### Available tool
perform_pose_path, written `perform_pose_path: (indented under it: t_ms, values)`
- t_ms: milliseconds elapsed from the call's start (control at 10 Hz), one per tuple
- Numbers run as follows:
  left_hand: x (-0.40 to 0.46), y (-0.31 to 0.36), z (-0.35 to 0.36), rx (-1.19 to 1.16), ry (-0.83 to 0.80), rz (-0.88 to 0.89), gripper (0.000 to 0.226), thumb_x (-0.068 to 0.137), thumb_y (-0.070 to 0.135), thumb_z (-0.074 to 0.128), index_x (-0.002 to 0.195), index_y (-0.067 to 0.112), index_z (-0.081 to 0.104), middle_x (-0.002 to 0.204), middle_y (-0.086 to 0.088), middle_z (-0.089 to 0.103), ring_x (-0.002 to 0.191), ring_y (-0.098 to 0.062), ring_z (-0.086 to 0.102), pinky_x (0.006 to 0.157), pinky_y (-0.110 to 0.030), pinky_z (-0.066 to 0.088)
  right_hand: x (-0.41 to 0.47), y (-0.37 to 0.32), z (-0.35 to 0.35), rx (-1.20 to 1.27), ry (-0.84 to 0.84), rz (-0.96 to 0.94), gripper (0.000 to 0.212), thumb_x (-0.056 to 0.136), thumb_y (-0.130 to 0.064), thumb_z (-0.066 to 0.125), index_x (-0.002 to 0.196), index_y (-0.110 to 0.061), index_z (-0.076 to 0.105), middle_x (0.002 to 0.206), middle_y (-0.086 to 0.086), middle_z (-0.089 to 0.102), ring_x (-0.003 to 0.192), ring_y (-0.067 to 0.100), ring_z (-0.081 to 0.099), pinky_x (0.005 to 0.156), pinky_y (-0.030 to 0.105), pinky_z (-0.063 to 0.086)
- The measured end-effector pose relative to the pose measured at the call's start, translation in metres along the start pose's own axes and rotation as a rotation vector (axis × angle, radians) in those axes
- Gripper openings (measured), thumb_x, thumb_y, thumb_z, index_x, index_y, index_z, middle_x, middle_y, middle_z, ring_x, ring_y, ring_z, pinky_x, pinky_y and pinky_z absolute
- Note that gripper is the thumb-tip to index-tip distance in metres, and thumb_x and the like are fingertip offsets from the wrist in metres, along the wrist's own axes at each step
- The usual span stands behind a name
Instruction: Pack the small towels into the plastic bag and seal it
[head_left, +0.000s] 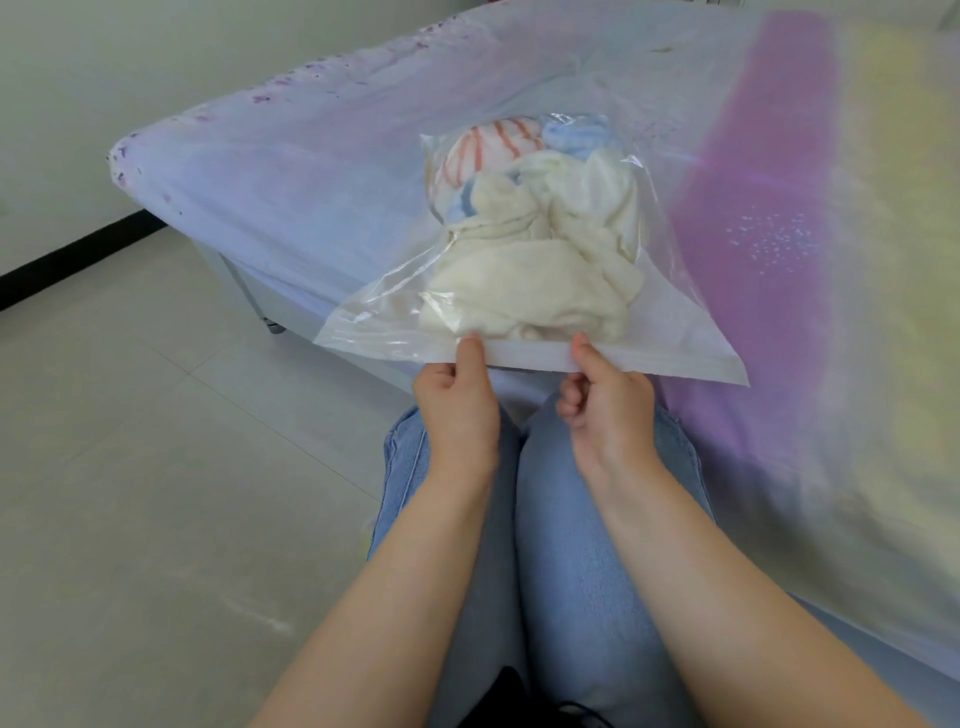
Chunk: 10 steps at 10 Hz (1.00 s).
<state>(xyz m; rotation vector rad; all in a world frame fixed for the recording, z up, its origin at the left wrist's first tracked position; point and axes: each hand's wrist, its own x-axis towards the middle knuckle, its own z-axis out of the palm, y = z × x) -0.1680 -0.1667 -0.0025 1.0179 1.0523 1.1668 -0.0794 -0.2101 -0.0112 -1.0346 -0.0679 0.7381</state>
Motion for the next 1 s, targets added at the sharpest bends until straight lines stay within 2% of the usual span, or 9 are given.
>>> perform_pose_path:
  t_ms: [100,200,400,600,700,800,900,1000]
  values:
    - [0.007,0.004,-0.017,-0.053,0.036,-0.016,0.045,0.082,0.028,0.053,0.07,0.016,0.012,0.07,-0.012,0.011,0.061,-0.023,0.01,0.053,-0.036,0.01,0.005,-0.004,-0.004,0.008,0.021,0.034,0.024,0.087,-0.008,0.065,0.067,-0.015,0.053,0.048,-0.004,0.037,0.037,0.007,0.031,0.034,0.017,0.025]
    - [0.007,0.006,-0.024,-0.118,0.058,-0.035,0.044,0.092,0.019,0.052,0.068,0.019,0.015,0.063,-0.005,0.014,0.06,-0.022,0.012,0.051,-0.033,0.012,0.005,-0.006,-0.006,0.026,0.025,0.063,0.022,0.087,-0.008,0.065,0.068,-0.014,0.054,0.054,-0.001,0.037,0.038,0.007,0.031,0.035,0.017,0.025]
    - [0.017,0.015,-0.041,-0.239,0.115,-0.014,0.046,0.094,0.015,0.051,0.055,0.023,0.026,0.049,0.006,0.024,0.046,-0.012,0.017,0.044,-0.025,0.016,0.006,-0.007,-0.004,0.046,0.056,0.083,0.016,0.087,-0.007,0.063,0.074,-0.014,0.055,0.054,-0.002,0.039,0.039,0.008,0.031,0.035,0.017,0.025]
    - [0.028,0.019,-0.061,-0.193,0.121,0.088,0.043,0.095,0.014,0.05,0.058,0.022,0.031,0.049,0.01,0.027,0.045,-0.009,0.019,0.041,-0.021,0.017,0.01,-0.006,-0.003,-0.005,0.047,0.072,0.017,0.088,-0.01,0.06,0.073,-0.016,0.054,0.055,-0.002,0.037,0.038,0.007,0.033,0.036,0.016,0.027]
    - [0.031,0.016,-0.063,-0.139,0.075,0.091,0.039,0.097,0.022,0.051,0.062,0.022,0.036,0.054,0.01,0.031,0.047,-0.008,0.024,0.043,-0.02,0.023,0.008,-0.005,-0.005,-0.022,-0.003,0.032,0.011,0.09,-0.013,0.06,0.08,-0.017,0.058,0.063,-0.001,0.047,0.047,0.009,0.042,0.04,0.019,0.037]
    - [0.033,0.012,-0.063,-0.079,0.003,0.106,0.014,0.098,0.033,0.053,0.093,0.02,0.054,0.088,0.007,0.053,0.068,-0.007,0.049,0.058,-0.024,0.043,0.009,-0.004,-0.007,-0.016,-0.061,0.013,0.005,0.094,-0.019,0.058,0.094,-0.017,0.063,0.085,0.003,0.062,0.071,0.015,0.061,0.057,0.027,0.055]
    - [0.037,0.015,-0.064,-0.101,-0.124,0.093,0.033,0.095,0.034,0.053,0.128,0.031,0.053,0.135,-0.001,0.053,0.116,-0.017,0.057,0.085,-0.034,0.058,0.011,-0.007,-0.005,-0.078,-0.073,0.006,0.012,0.096,-0.02,0.054,0.106,-0.018,0.06,0.102,0.005,0.065,0.089,0.021,0.066,0.072,0.036,0.059]
    - [0.037,0.016,-0.057,-0.091,-0.29,0.07,0.022,0.097,0.028,0.055,0.115,0.028,0.067,0.117,0.004,0.066,0.118,-0.019,0.059,0.09,-0.038,0.057,0.035,-0.027,0.001,-0.079,-0.01,-0.062,0.012,0.097,-0.019,0.053,0.107,-0.018,0.059,0.099,0.002,0.066,0.091,0.019,0.066,0.071,0.034,0.06]
